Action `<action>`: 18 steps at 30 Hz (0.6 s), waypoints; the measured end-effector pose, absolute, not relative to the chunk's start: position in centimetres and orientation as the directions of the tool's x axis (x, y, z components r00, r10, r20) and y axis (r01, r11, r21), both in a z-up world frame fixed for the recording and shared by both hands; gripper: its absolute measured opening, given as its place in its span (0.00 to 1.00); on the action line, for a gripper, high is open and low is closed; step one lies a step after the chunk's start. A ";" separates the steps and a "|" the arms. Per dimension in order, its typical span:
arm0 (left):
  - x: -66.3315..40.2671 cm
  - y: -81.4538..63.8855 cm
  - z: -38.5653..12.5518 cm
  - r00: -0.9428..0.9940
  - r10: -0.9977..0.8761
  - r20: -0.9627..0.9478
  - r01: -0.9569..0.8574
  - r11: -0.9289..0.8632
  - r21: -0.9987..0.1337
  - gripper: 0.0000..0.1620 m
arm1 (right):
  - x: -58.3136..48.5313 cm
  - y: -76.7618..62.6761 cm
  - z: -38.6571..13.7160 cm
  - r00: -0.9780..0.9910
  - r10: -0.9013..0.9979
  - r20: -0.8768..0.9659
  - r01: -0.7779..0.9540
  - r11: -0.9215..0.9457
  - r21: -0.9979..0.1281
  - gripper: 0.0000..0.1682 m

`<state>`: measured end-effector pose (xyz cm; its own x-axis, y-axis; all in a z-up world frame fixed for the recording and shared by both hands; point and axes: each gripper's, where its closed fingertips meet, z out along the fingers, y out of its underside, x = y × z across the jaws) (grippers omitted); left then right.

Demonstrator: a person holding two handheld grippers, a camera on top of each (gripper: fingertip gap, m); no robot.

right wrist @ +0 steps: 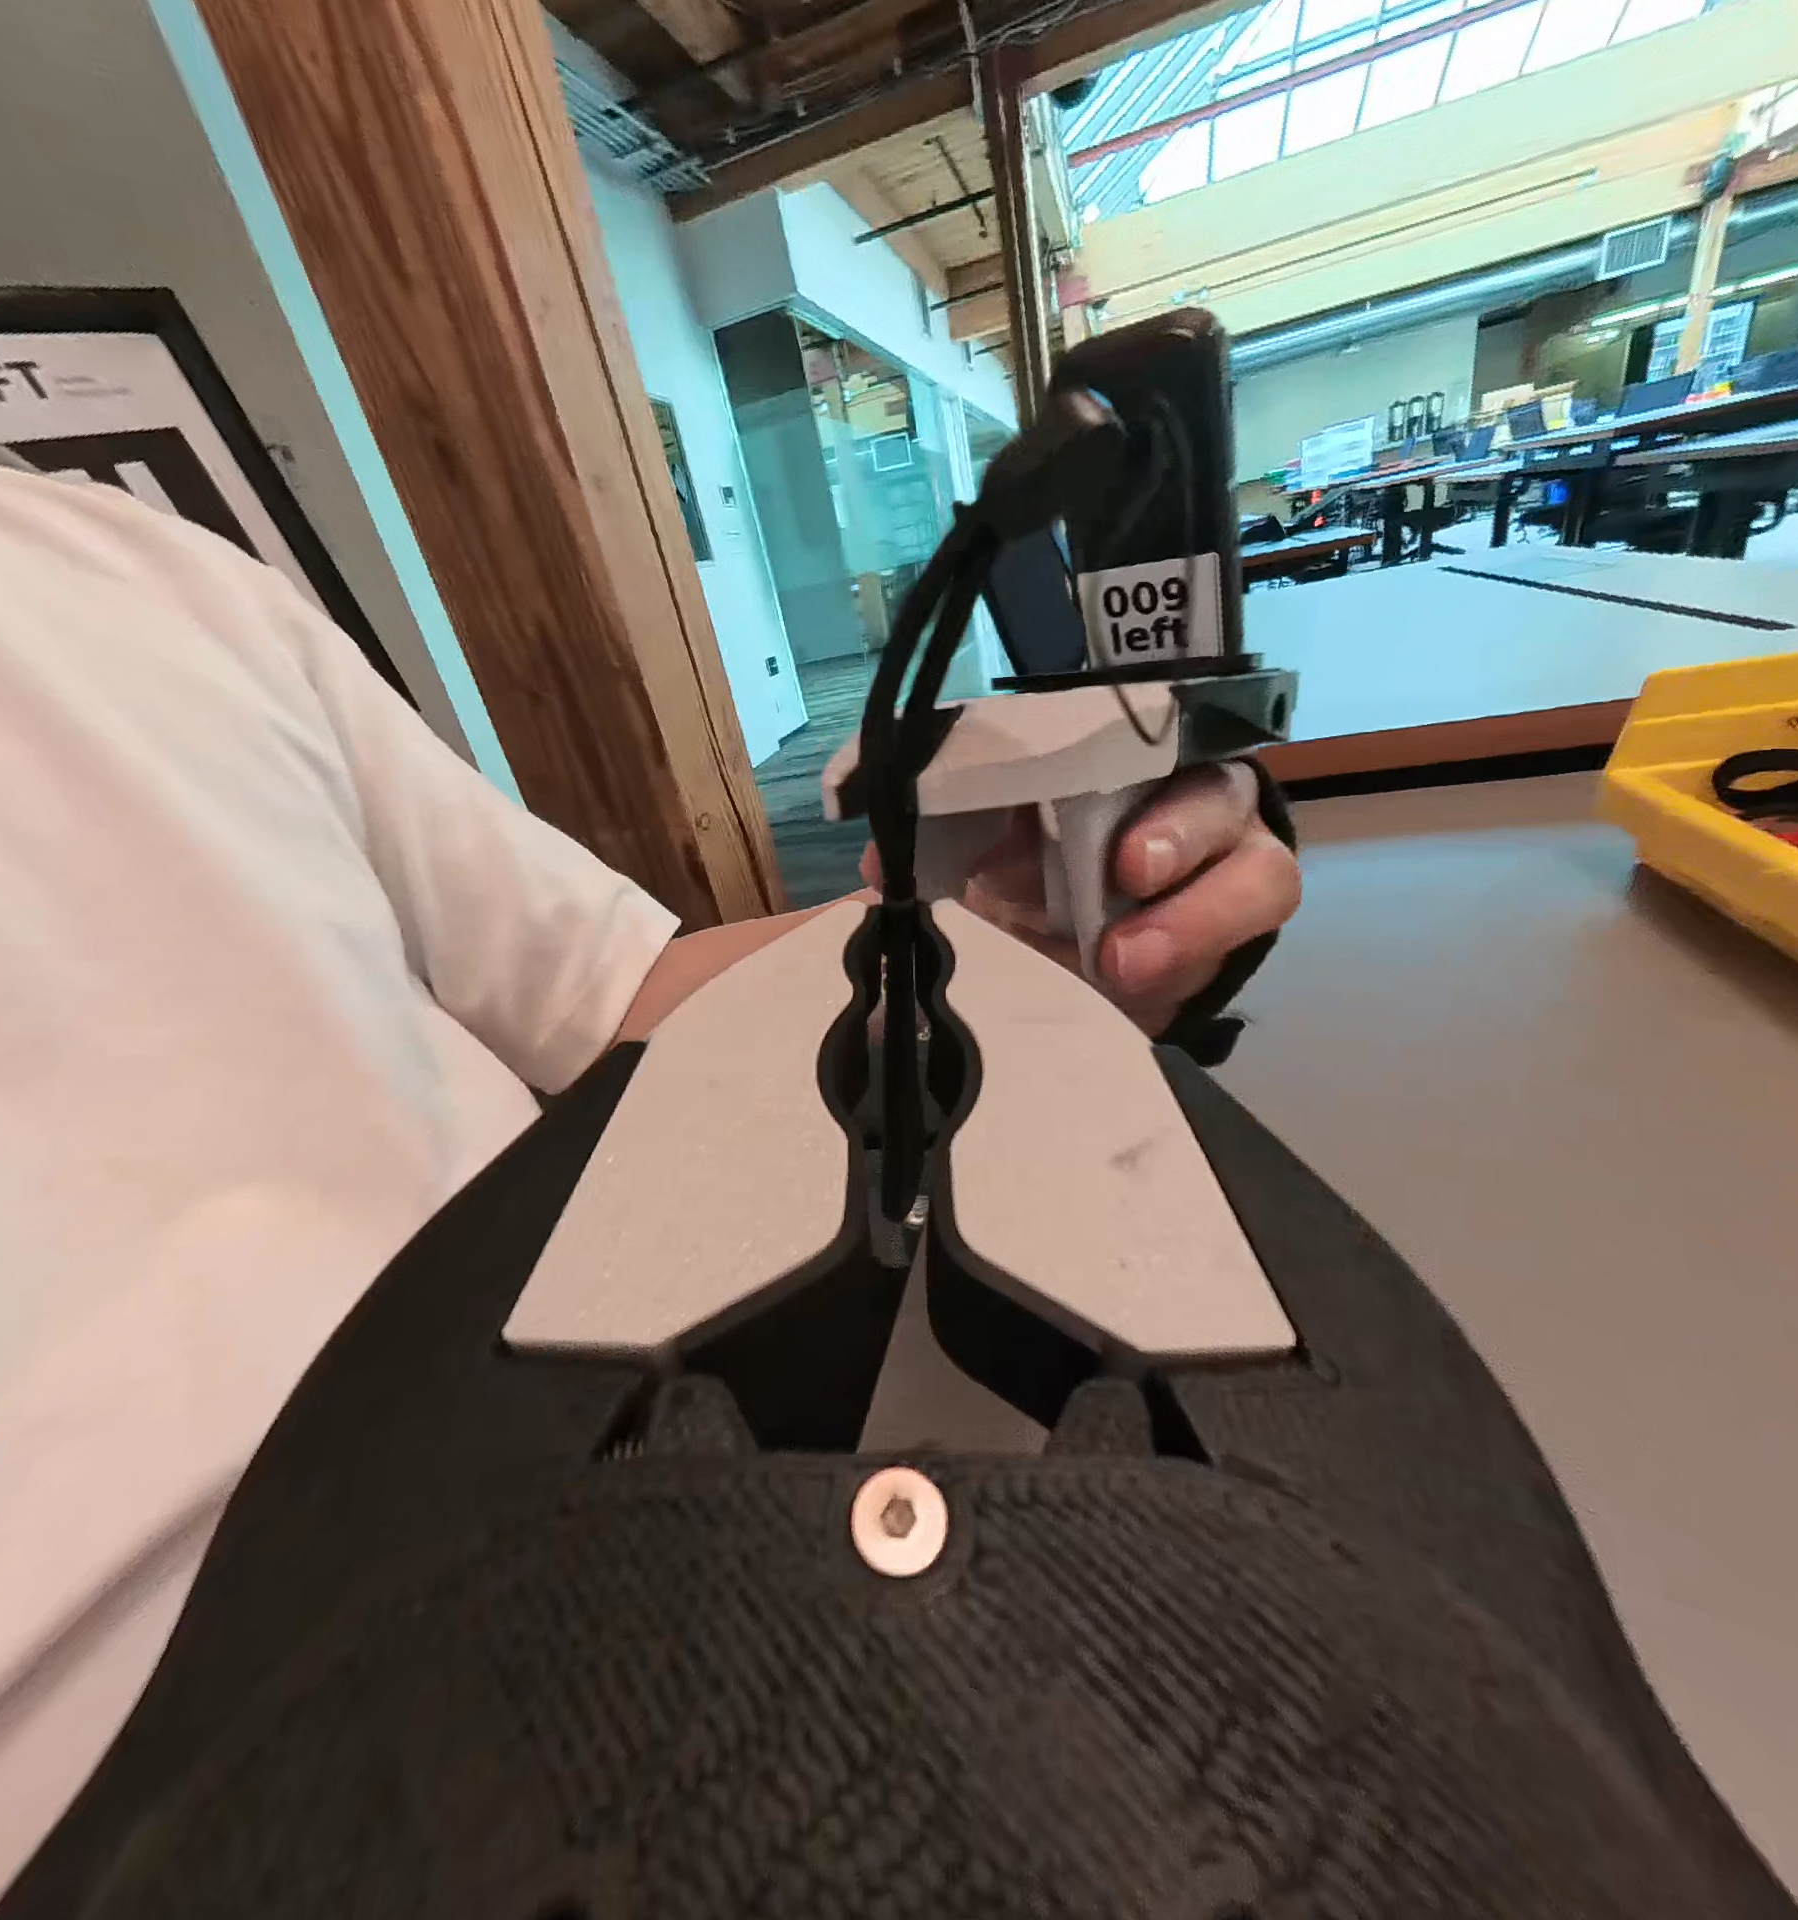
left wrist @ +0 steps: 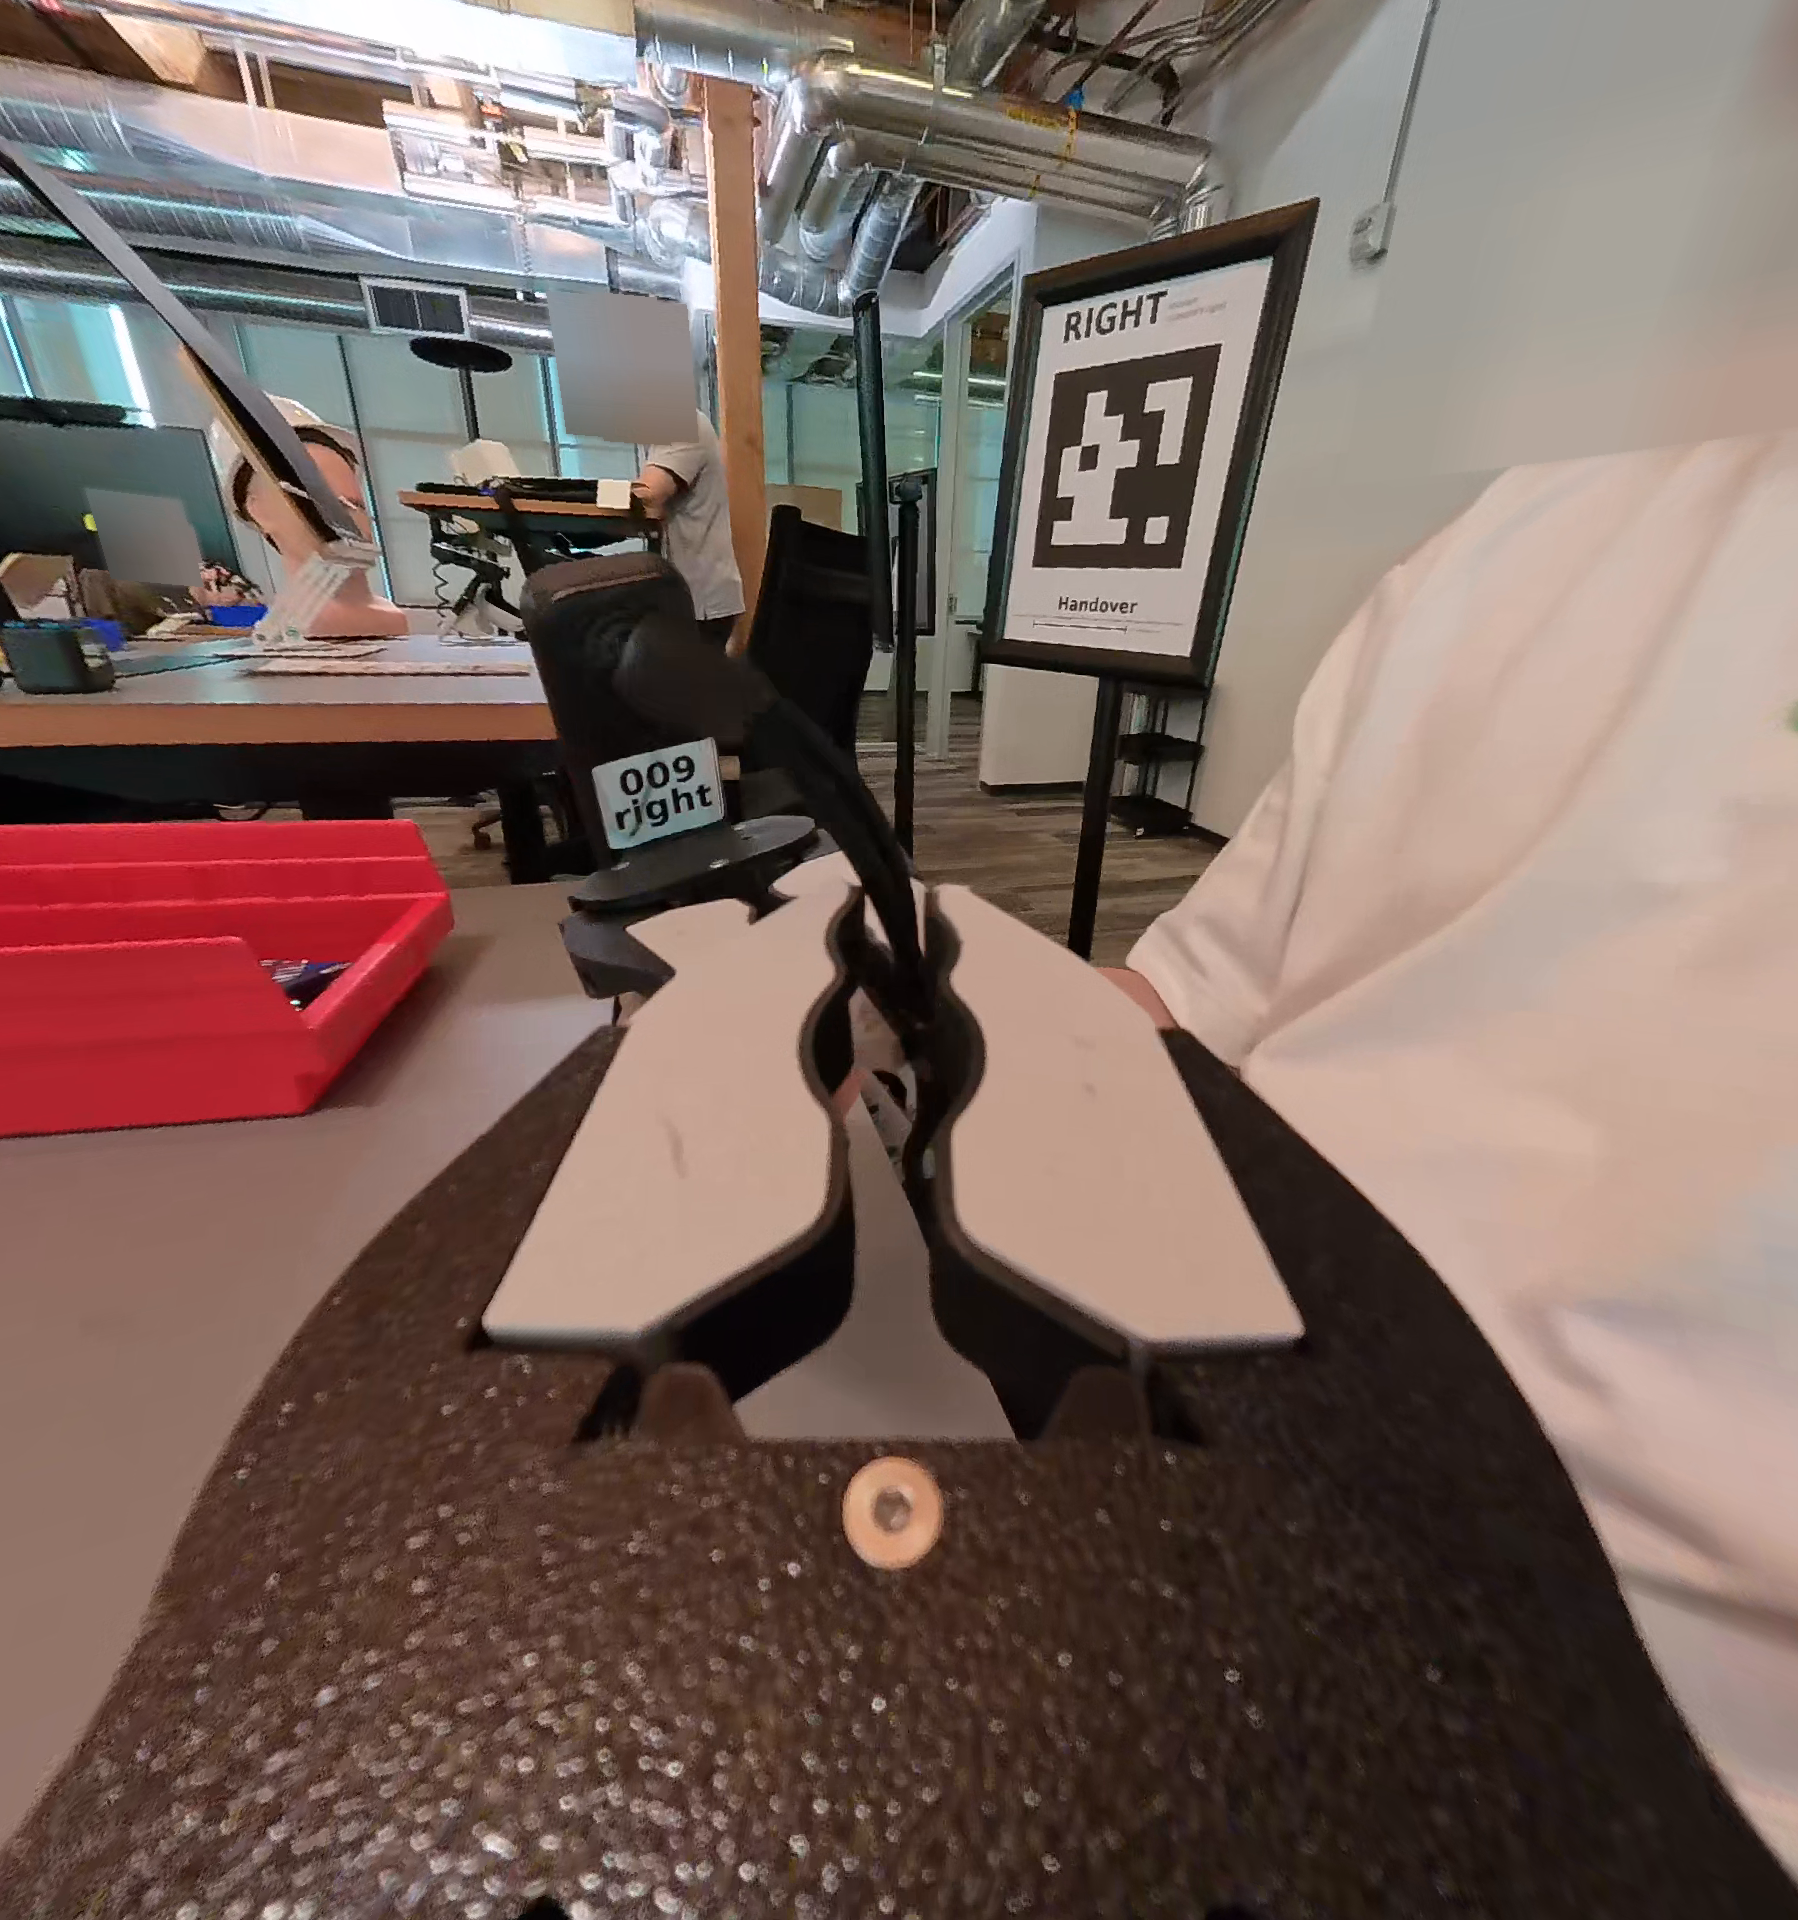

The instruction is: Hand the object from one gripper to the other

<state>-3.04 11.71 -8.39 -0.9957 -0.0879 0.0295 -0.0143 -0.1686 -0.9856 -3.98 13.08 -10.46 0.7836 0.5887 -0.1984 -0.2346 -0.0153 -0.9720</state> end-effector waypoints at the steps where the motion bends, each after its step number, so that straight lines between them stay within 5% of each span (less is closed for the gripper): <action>1: -3.0 11.6 -8.5 -0.996 -0.078 0.040 -0.026 -0.173 -0.985 0.05 | -4.0 13.2 -10.6 0.788 0.584 -0.197 -0.229 -0.019 -0.973 0.03; 7: -0.6 12.0 -8.7 -0.976 -0.208 0.067 -0.033 -0.163 -0.986 0.01 | -1.2 14.1 -11.0 0.904 0.399 -0.152 -0.173 0.019 -0.985 0.03; 13: 4.1 14.7 -6.6 -0.810 -0.539 0.231 -0.079 -0.289 -0.954 0.01 | 2.8 14.7 -10.2 0.992 -0.003 0.127 0.127 0.076 -0.989 0.20; 18: 5.1 14.7 -5.7 -0.704 -0.625 0.337 -0.101 -0.381 -0.919 0.02 | 4.2 15.8 -9.0 0.922 -0.263 0.285 0.302 0.027 -0.953 0.22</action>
